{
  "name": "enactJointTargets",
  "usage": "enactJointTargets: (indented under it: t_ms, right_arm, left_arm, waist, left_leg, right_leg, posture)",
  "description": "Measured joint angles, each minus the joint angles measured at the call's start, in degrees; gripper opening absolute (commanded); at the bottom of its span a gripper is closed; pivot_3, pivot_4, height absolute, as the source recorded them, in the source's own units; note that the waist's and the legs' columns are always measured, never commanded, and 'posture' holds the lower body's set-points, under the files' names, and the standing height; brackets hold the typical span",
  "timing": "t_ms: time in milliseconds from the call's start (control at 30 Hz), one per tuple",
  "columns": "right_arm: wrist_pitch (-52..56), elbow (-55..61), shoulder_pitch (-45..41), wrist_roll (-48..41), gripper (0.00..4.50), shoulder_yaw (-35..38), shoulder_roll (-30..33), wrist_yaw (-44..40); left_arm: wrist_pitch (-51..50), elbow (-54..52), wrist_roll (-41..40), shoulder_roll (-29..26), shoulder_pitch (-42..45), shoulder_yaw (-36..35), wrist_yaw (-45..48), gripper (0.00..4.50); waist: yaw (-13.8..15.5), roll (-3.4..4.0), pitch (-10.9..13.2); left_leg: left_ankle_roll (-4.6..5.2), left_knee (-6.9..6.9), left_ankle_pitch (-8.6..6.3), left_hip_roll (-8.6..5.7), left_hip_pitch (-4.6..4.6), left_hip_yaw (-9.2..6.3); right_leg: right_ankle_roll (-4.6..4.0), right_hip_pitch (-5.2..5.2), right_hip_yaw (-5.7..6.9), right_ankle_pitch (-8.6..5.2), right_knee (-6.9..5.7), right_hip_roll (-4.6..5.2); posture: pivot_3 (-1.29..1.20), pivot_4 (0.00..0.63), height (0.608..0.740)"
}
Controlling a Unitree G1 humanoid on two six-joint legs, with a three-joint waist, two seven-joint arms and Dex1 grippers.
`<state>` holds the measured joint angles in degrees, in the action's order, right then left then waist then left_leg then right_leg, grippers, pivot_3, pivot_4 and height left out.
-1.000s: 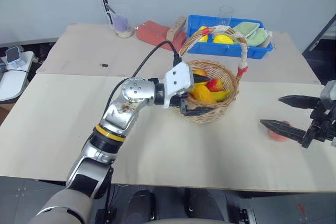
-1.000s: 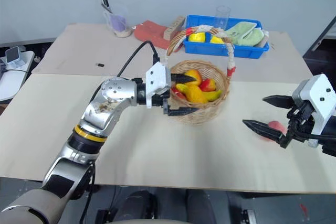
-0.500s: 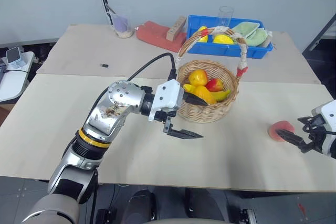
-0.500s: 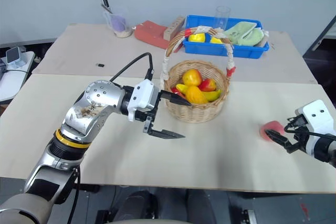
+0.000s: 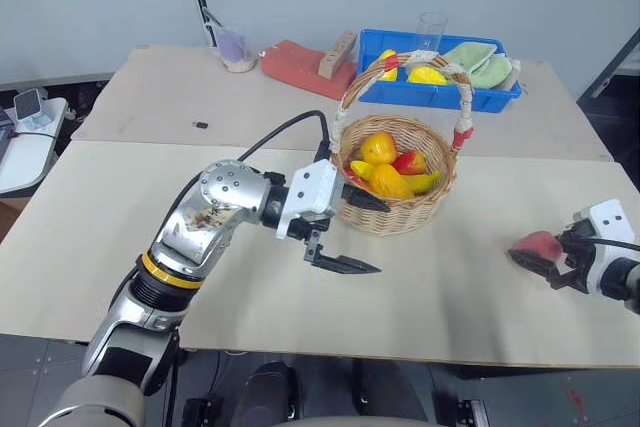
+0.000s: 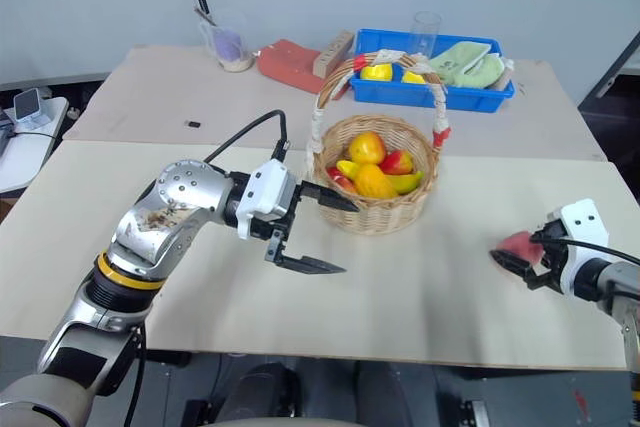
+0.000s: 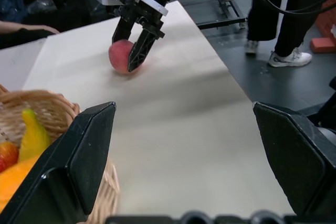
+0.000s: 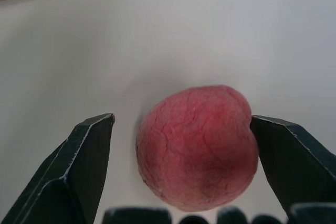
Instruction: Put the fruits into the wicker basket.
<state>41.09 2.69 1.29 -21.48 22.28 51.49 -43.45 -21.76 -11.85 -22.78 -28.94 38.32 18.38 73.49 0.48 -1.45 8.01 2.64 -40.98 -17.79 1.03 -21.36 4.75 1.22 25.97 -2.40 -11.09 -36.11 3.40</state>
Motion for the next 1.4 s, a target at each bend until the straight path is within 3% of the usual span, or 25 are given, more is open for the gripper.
enactJointTargets:
  t_ms: [167,367,533,600,700,800,933,1000,1133,1300,1400]
  right_arm:
    - [0.1,0.8,0.4,0.4,2.18,-0.5,0.0,0.0]
    - [0.6,10.4,5.3,-0.4,2.12,-0.5,1.6,-2.6]
    - [6.3,28.0,3.8,-11.4,2.12,3.6,6.1,-8.2]
    - [9.5,32.3,-0.9,-17.0,2.11,4.2,6.9,-8.2]
    - [12.6,34.4,-17.0,-22.6,2.11,-1.6,2.6,-2.3]
    - [12.9,32.9,-27.1,-21.3,2.11,-10.9,-4.8,4.2]
    - [10.4,24.3,-33.5,-13.2,2.11,-20.1,-11.2,10.5]
    - [7.5,19.3,-35.4,-8.7,3.14,-23.2,-13.4,12.3]
    - [3.8,13.4,-36.2,-3.2,4.38,-26.9,-15.6,13.0]
    - [3.9,14.7,-36.2,-2.7,4.47,-26.4,-15.5,12.0]
    - [7.1,20.5,-34.3,-6.8,4.47,-23.5,-12.9,9.5]
  left_arm:
    - [-1.1,-0.4,-1.4,-0.9,0.0,-0.3,0.3,4.50]
    - [-3.6,-1.8,-4.4,-4.0,-1.8,-3.6,0.2,4.50]
    - [-5.0,-2.8,-7.0,-8.2,-5.0,-9.5,-0.1,4.50]
    - [-5.0,-3.1,-8.1,-9.2,-6.3,-11.5,-0.3,4.50]
    - [-7.6,-3.6,-10.8,-10.8,-8.0,-15.5,-1.7,4.50]
    - [-10.5,-5.0,-13.6,-11.1,-7.8,-18.0,-3.9,4.50]
    - [-13.4,-7.0,-16.6,-11.4,-8.3,-19.7,-6.1,4.50]
    - [-13.6,-7.8,-17.1,-11.6,-8.8,-19.9,-7.1,4.50]
    - [-13.8,-8.5,-17.8,-11.7,-9.1,-20.2,-8.9,4.50]
    - [-13.9,-9.2,-18.1,-11.7,-9.2,-20.1,-10.3,4.50]
    - [-14.4,-9.4,-18.1,-11.6,-9.1,-20.0,-11.0,4.50]
  waist:
    - [0.0,0.00,0.0]
    - [-0.1,0.09,0.0]
    - [-0.9,0.08,0.0]
    - [-0.9,0.05,0.0]
    - [-1.4,-0.05,0.1]
    - [-1.0,-0.14,0.1]
    - [-0.4,-0.12,0.1]
    - [-0.4,-0.11,0.1]
    - [-0.4,-0.11,0.1]
    - [-0.7,-0.10,0.1]
    - [-0.5,-0.10,0.0]
  left_leg:
    - [0.00,0.01,0.00,0.00,0.00,-0.01]
    - [0.00,0.02,0.00,0.03,0.00,-0.02]
    - [0.00,0.02,0.00,0.21,0.02,-0.10]
    - [0.00,0.01,0.00,0.24,0.05,-0.11]
    - [-0.01,0.02,0.00,0.26,0.08,-0.07]
    - [-0.01,0.05,0.01,0.26,0.06,-0.08]
    - [-0.02,0.01,0.01,0.01,-0.14,-0.04]
    - [-0.01,-0.01,0.01,-0.01,-0.15,-0.03]
    - [-0.02,0.01,0.01,0.01,-0.18,-0.07]
    - [-0.02,0.02,0.01,0.04,-0.15,-0.07]
    - [-0.01,0.04,0.01,0.05,-0.17,-0.13]
  right_leg:
    - [0.00,0.00,0.00,0.00,0.00,-0.01]
    - [0.02,0.03,0.00,-0.02,-0.04,-0.01]
    - [0.42,0.03,0.05,-0.26,-0.07,-0.07]
    - [0.42,-0.03,0.08,-0.26,-0.03,-0.06]
    - [0.40,-0.03,0.05,-0.25,-0.02,-0.06]
    - [0.00,0.00,0.14,-0.04,-0.02,-0.07]
    - [-0.05,0.16,0.12,-0.01,-0.02,0.07]
    - [-0.05,0.16,0.12,0.00,-0.01,0.09]
    - [-0.06,0.18,0.18,0.00,-0.03,0.06]
    - [-0.06,0.19,0.17,0.00,-0.08,0.03]
    - [-0.06,0.18,0.23,0.00,-0.05,0.03]
  posture:
    - [0.00,0.150,0.692]
    - [0.00,0.150,0.692]
    - [0.00,0.150,0.692]
    - [0.00,0.150,0.692]
    - [0.00,0.150,0.692]
    - [0.00,0.150,0.692]
    - [0.00,0.150,0.692]
    - [0.00,0.150,0.692]
    - [0.00,0.150,0.692]
    - [0.00,0.150,0.692]
    - [0.00,0.150,0.692]
